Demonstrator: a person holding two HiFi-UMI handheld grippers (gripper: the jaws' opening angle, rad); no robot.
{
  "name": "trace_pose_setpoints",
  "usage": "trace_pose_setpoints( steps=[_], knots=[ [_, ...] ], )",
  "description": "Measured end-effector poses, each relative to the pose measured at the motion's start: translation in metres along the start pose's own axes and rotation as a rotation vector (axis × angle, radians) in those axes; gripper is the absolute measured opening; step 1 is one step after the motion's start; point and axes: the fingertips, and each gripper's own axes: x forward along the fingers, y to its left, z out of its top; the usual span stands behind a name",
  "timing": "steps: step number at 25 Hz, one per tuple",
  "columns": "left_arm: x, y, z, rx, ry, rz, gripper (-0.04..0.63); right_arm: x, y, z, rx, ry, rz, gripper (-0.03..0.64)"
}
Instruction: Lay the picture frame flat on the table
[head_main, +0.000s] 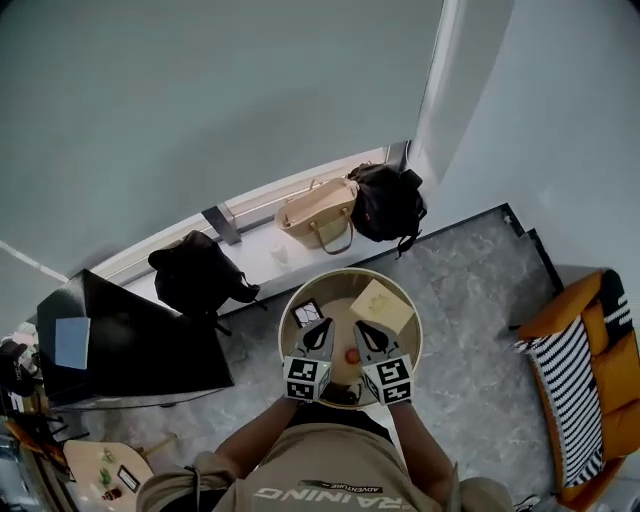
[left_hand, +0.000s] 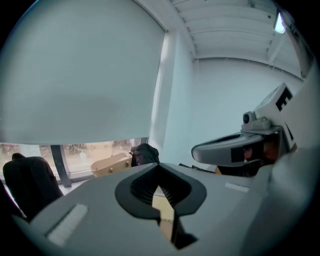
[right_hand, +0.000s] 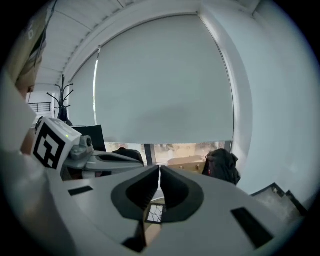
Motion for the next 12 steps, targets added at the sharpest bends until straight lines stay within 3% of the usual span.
trace_pose_setpoints(
  steps=[7,12],
  knots=[
    [-0.03,-0.011,0.105,0.082,-0.193,-0.014,0.006,-0.043,-0.005,0.08,-0.068,-0.162,-0.066,0.011],
    [-0.051,-0.014,0.154,0.167,-0.292,0.007,0.006,-0.065,-0.003,0.129,-0.1,-0.268,-0.105,0.011]
  ],
)
